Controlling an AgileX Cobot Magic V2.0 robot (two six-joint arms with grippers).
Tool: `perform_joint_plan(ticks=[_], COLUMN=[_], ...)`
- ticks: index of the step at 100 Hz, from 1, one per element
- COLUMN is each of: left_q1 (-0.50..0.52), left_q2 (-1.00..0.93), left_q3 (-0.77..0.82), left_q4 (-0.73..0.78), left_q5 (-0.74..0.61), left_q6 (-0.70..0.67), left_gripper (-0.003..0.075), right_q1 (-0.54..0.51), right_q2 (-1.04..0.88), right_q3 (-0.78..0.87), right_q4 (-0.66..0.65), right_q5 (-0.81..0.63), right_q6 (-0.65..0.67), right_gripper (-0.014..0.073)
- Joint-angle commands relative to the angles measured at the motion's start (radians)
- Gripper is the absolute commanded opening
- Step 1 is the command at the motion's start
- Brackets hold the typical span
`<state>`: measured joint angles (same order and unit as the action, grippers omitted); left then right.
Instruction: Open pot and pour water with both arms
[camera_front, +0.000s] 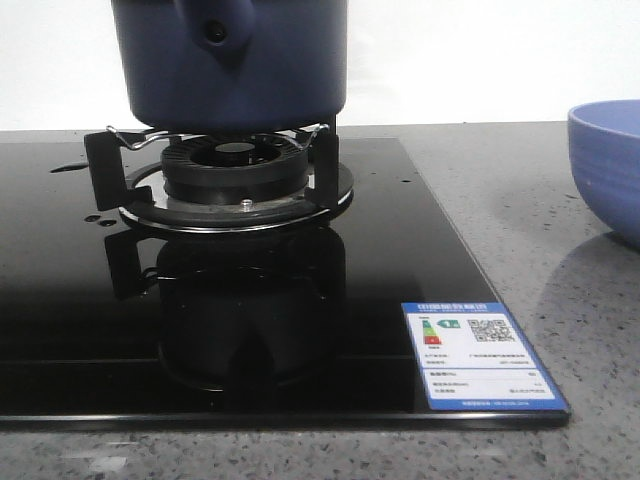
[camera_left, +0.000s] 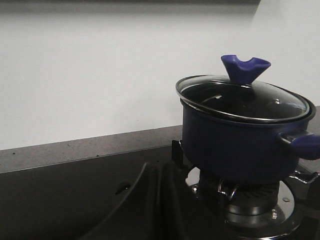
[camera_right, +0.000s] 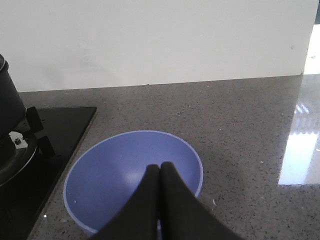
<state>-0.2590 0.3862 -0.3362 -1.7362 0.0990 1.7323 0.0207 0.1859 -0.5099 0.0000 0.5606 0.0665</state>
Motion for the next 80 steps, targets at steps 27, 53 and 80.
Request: perform_joint_plan(ticks=[27,53,80], left_q1=[0.001,-0.001,0.062], left_q2=[0.010,-0.010,-0.087], left_q3=[-0.024,-0.026,0.064], left_q4=[-0.017,0.482,1.637], left_q5=[0.018,0.043,-0.001], left_q6=[-0.007,-0.333,-1.450], left_gripper=[-0.0020,-0.0020,-0.0020], right_q1=[0.004,0.004,0.004], right_q2=[0.009,0.009,0.009], right_q3=[-0.023,-0.023,-0.023], right_q4=[0.000,0.000,0.000], right_q5=[-0.072,-0.072,-0.072], right_q6=[-0.014,-0.014,-0.014], right_gripper=[-0.0063,-0.0063,-0.0063])
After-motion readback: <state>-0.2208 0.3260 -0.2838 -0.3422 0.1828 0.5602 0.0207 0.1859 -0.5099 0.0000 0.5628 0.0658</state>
